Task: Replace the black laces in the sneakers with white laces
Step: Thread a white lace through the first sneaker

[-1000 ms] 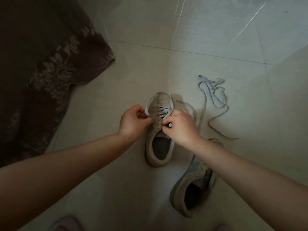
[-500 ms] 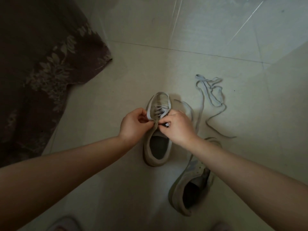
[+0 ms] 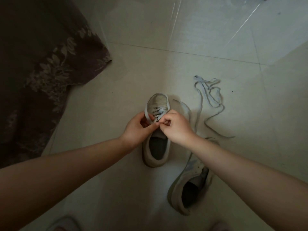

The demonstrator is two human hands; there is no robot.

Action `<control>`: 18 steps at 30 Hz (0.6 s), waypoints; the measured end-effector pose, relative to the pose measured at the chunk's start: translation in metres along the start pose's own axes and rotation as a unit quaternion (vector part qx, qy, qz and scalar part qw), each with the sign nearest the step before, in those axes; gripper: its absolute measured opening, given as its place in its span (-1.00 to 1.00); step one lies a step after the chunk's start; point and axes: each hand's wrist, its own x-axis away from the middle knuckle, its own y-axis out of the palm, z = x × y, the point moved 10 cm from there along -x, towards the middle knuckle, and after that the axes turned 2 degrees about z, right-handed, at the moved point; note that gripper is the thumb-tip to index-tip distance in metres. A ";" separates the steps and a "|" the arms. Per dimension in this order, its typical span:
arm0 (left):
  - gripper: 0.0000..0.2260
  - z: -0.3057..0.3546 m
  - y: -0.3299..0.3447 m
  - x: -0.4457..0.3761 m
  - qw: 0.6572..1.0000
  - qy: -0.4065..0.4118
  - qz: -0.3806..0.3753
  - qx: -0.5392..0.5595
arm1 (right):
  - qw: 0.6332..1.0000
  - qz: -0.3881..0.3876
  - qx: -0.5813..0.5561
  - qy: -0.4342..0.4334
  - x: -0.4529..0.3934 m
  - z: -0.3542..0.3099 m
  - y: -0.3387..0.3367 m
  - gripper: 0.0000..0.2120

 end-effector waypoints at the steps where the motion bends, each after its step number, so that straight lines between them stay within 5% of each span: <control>1: -0.88 0.002 -0.001 0.001 1.000 0.016 0.003 -0.016 | 1.000 -0.006 -0.005 -0.003 -0.001 -0.001 -0.001 -0.86; 4: -0.95 0.005 -0.002 0.001 0.995 0.059 0.023 -0.082 | 0.999 -0.044 -0.007 0.014 0.001 0.002 0.000 -0.79; 6: -0.96 0.001 -0.004 0.000 0.993 0.056 0.036 -0.097 | 0.986 -0.034 -0.146 0.076 0.003 0.013 -0.009 -0.77; 7: -0.95 0.000 -0.005 -0.002 0.993 0.054 0.037 -0.098 | 0.951 -0.023 -0.286 0.120 0.006 0.021 -0.014 -0.78; 9: -0.96 0.000 -0.004 -0.004 0.993 0.052 0.029 -0.098 | 0.824 -0.030 -0.540 0.172 0.011 0.028 -0.022 -0.78; 10: -0.90 0.001 -0.003 -0.003 0.994 0.052 0.025 -0.097 | 0.777 -0.031 -0.602 0.183 0.013 0.029 -0.025 -0.78; 12: -0.83 0.003 0.000 -0.003 0.994 0.052 0.017 -0.094 | 0.742 -0.018 -0.638 0.206 0.018 0.035 -0.023 -0.79; 14: -0.89 0.004 0.001 -0.004 0.993 0.055 0.017 -0.107 | 0.779 0.006 -0.584 0.228 0.019 0.040 -0.018 -0.79; 17: -0.92 0.005 -0.003 -0.006 0.987 0.066 0.032 -0.144 | 0.973 0.026 -0.200 0.110 0.011 0.036 -0.045 -0.85; 18: -0.90 0.006 -0.004 -0.005 0.985 0.070 0.034 -0.153 | 0.997 0.025 -0.064 0.037 0.009 0.025 -0.057 -0.89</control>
